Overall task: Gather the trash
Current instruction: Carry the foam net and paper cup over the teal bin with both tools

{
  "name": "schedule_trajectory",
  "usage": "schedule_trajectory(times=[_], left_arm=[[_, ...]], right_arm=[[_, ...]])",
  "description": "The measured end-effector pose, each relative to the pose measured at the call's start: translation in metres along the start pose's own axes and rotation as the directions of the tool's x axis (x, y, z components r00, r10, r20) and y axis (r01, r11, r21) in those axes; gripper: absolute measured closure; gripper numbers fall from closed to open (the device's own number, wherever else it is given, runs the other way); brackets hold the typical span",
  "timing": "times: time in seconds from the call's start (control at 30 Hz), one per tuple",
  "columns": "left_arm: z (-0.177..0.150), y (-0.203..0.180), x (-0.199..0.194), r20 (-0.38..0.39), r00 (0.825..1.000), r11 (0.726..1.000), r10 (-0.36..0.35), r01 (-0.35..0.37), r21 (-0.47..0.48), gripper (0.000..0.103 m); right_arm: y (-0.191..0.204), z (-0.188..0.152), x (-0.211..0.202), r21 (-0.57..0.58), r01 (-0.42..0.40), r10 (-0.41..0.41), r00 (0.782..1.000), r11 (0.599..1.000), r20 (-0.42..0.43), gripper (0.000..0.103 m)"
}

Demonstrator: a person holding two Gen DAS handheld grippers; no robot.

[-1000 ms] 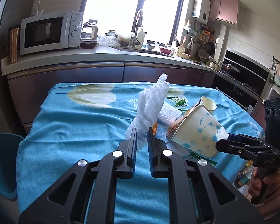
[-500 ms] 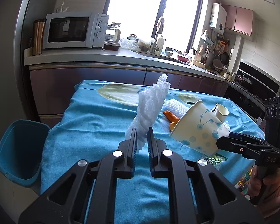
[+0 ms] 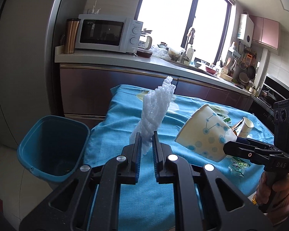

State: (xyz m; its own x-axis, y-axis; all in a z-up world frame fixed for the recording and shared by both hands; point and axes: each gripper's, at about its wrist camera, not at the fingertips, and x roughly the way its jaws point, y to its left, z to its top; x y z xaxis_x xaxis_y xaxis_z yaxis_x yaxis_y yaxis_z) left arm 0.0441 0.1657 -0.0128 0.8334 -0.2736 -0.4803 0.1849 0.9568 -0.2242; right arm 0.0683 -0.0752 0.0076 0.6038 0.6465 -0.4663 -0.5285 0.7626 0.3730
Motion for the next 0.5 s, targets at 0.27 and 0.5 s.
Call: schedule_trajectory(times=[0.27,0.5], left_arm=[[-0.001,0.043,-0.016,0.01,0.995,0.993,0.098,-0.097,-0.061,0.091],[-0.004,0.074,-0.026,0.006,0.986,0.981,0.165,-0.163,-0.102,0.091]], right_arm=[[0.025,0.011,0.035,-0.031,-0.064,0.063,0.997,0.997,-0.033,0.05],[0.046,0.02,0.067,-0.064,-0.108,0.103,0.992,0.992,-0.073,0.05]])
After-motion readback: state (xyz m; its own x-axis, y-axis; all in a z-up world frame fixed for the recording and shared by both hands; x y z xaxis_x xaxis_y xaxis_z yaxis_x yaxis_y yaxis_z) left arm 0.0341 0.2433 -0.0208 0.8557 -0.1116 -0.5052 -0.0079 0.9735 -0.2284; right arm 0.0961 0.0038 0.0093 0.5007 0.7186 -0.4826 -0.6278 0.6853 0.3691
